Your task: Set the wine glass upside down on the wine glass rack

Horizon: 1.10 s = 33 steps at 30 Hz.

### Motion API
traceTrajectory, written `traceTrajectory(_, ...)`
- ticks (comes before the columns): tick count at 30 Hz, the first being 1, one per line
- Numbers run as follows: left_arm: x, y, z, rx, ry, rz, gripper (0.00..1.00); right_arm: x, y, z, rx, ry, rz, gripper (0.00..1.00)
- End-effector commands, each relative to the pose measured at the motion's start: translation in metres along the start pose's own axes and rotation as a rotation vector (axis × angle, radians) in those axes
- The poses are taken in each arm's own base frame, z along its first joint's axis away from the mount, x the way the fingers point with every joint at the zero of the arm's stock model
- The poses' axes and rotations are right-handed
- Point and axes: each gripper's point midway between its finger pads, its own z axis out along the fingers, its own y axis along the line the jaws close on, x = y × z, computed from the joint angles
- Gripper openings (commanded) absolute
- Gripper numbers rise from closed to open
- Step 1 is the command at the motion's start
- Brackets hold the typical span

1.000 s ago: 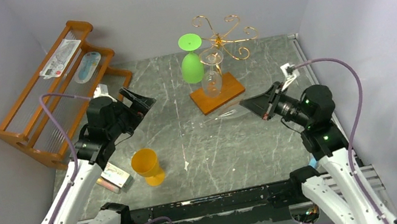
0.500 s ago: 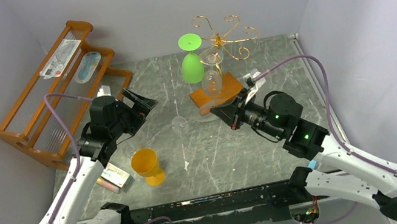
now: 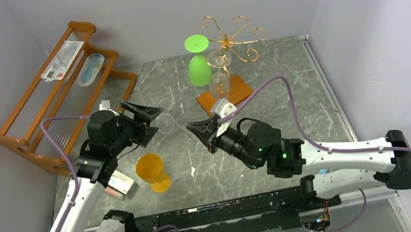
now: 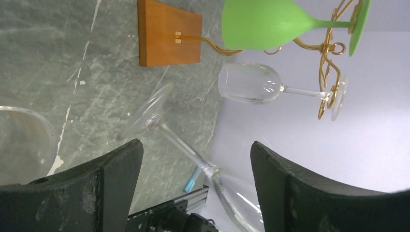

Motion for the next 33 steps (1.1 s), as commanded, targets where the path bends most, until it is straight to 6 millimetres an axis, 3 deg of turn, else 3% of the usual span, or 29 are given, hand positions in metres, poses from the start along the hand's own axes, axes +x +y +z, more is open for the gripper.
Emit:
traceTrajectory(1,0.005,0.010,0.001,-0.038,0.025,-0.098,0.86,-0.049,-0.011,0.002,0.087,-0.169,-0.036,0.00)
traceTrajectory(7,0.011,0.001,0.007,0.013,0.067,-0.137,0.83,-0.059,-0.001,0.000,0.037,-0.225,-0.026,0.00)
traceTrajectory(12,0.005,-0.027,0.015,0.051,0.088,-0.115,0.83,-0.066,-0.005,-0.003,0.052,-0.261,-0.010,0.00)
traceTrajectory(20,0.009,-0.042,0.022,0.109,0.146,-0.181,0.77,-0.063,-0.002,-0.001,0.041,-0.293,-0.019,0.00)
traceTrajectory(33,0.005,-0.040,0.025,0.135,0.136,-0.254,0.42,-0.056,0.000,-0.004,0.028,-0.322,-0.028,0.00)
